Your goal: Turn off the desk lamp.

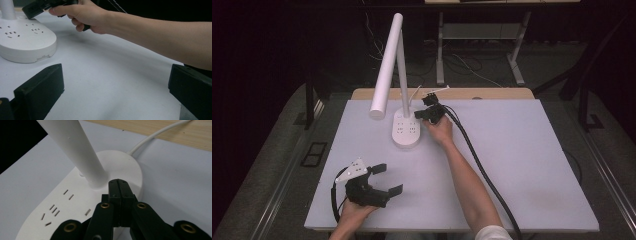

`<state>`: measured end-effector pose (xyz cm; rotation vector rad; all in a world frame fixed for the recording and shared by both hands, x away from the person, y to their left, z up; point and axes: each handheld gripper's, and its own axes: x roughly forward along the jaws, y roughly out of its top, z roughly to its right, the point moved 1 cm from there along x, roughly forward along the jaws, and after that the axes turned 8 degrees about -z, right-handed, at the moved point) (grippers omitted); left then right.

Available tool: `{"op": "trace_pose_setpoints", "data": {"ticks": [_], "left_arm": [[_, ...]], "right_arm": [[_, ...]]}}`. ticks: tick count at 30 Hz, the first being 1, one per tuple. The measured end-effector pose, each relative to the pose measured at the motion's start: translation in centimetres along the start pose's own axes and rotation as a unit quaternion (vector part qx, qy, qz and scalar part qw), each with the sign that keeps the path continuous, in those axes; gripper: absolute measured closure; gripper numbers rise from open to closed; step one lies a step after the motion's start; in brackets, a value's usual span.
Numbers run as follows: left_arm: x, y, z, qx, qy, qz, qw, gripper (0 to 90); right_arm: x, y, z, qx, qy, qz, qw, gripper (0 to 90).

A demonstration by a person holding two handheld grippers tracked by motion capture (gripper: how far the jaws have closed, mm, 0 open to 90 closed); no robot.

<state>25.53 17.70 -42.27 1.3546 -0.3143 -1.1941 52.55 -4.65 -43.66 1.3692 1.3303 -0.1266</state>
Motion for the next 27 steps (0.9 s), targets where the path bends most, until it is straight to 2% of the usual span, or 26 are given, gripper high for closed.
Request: {"op": "trace_pose_setpoints", "data": {"ticks": [7,10,13,18,22,27], "left_arm": [[0.1,0.0,0.1,-0.001,0.0,0.0,1.0,0.0],[0.2,0.0,0.1,0.0,-0.001,-0.001,1.0,0.0],[0.2,0.0,0.1,0.001,0.0,-0.001,1.0,0.0],[0.3,0.0,0.2,0.0,0.0,-0.001,1.0,0.0],[0.3,0.1,0.2,0.003,0.0,-0.002,1.0,0.0],[0.6,0.1,0.3,0.003,0.0,-0.005,1.0,0.0]], "right_arm": [[-2.3,-0.3,0.3,-0.004,0.022,0.014,0.9997,89.9],[-3.4,-0.3,0.1,-0.018,0.023,0.015,0.9995,89.9],[-4.7,-0.5,0.0,-0.026,0.025,0.015,0.9992,86.1],[-6.6,-1.1,0.3,-0.021,0.042,0.024,0.9986,82.7],[-8.1,-1.8,0.4,-0.024,0.028,0.023,0.9991,72.0],[-10.2,-3.0,0.2,-0.031,0.003,0.029,0.9991,52.7]]}}
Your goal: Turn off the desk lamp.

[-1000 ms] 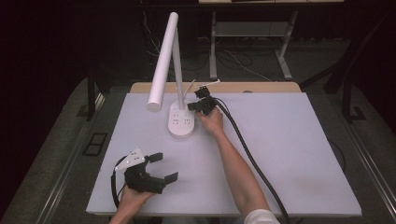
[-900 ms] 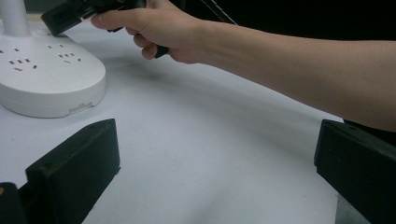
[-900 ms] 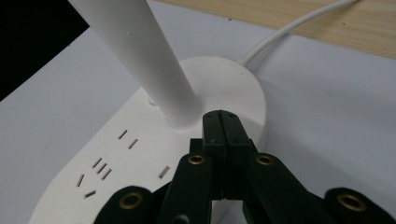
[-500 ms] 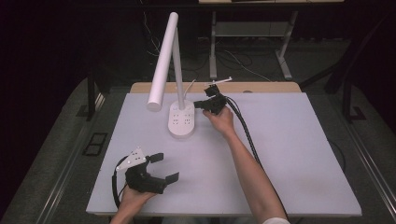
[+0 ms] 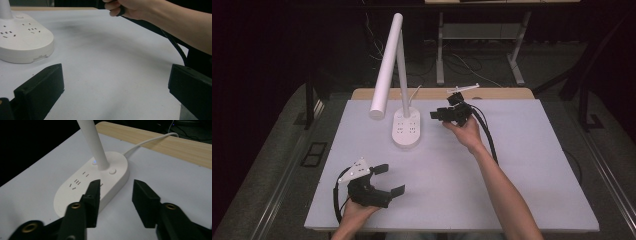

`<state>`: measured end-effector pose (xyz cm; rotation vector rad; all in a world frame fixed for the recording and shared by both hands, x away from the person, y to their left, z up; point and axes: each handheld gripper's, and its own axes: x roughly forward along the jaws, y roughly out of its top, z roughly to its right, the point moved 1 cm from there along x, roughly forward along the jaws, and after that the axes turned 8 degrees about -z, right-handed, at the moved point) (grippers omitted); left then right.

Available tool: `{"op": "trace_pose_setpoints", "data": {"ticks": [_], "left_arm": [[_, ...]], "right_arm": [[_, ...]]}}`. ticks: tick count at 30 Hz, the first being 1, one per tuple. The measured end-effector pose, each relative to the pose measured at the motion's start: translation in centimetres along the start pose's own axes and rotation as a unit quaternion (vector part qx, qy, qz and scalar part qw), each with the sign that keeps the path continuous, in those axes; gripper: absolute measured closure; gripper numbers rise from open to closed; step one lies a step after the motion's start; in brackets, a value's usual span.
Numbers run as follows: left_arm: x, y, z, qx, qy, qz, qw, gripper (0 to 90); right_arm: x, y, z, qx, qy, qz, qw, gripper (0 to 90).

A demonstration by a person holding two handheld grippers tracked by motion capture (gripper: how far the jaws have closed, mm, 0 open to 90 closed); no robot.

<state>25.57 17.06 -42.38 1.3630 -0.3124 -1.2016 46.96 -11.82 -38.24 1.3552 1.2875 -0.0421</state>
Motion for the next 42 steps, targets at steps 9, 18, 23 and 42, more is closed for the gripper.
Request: {"op": "trace_pose_setpoints", "data": {"ticks": [9,18,23,42], "left_arm": [[0.3,0.1,0.1,-0.001,0.003,0.0,1.0,0.0],[0.6,0.0,0.2,0.001,0.0,-0.006,1.0,0.0],[0.8,0.1,0.3,0.003,-0.002,-0.008,1.0,0.0],[0.7,0.1,0.3,0.006,-0.001,-0.011,0.9999,0.0]], "right_arm": [[-3.8,-2.3,-1.0,-0.029,-0.005,0.004,0.9996,11.8],[-8.2,-5.6,-1.0,-0.024,0.004,0.02,0.9995,0.6],[-10.4,-7.5,-0.9,-0.024,0.005,0.026,0.9994,0.6],[-14.7,-16.2,-1.0,0.009,0.001,0.045,0.9989,0.7]]}}
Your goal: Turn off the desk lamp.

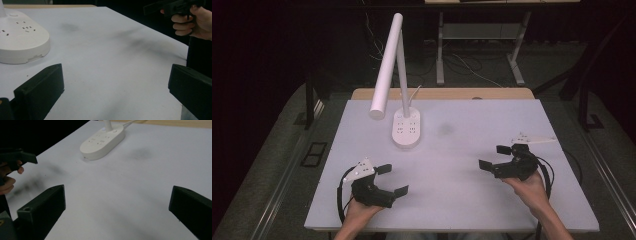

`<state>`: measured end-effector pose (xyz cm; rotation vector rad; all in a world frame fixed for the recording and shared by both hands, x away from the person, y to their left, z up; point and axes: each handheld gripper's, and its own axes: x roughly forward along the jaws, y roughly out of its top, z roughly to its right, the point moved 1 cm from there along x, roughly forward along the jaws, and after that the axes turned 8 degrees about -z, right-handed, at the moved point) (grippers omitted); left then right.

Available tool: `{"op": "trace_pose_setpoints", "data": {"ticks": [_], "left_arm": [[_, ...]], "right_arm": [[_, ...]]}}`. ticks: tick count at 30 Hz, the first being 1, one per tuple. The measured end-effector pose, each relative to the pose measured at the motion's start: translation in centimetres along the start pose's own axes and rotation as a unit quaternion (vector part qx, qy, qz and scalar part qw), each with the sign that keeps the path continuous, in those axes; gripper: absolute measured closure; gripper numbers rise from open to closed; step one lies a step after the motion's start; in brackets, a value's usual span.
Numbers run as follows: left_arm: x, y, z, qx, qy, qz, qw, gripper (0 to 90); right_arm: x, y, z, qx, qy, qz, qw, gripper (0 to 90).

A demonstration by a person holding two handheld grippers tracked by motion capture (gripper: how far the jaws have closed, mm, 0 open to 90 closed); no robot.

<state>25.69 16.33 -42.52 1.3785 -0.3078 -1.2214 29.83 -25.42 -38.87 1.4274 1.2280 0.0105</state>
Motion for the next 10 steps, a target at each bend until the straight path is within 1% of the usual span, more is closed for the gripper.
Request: {"op": "trace_pose_setpoints", "data": {"ticks": [2,4,7,10], "left_arm": [[0.0,0.0,0.0,0.001,0.0,-0.001,1.0,0.0],[0.0,0.0,0.0,0.0,0.0,0.0,1.0,0.0],[0.0,0.0,-0.1,-0.001,0.002,0.0,1.0,0.0],[0.0,0.0,-0.1,0.0,0.002,0.0,1.0,0.0]], "right_arm": [[-0.4,-0.8,0.1,-0.001,-0.005,-0.003,1.0,0.7],[-0.8,-1.7,0.1,0.001,-0.015,0.002,0.9999,0.7],[-1.3,-3.0,-0.2,0.004,-0.025,0.004,0.9997,0.7],[-1.8,-3.8,-0.4,0.006,-0.029,0.005,0.9995,0.7]]}}
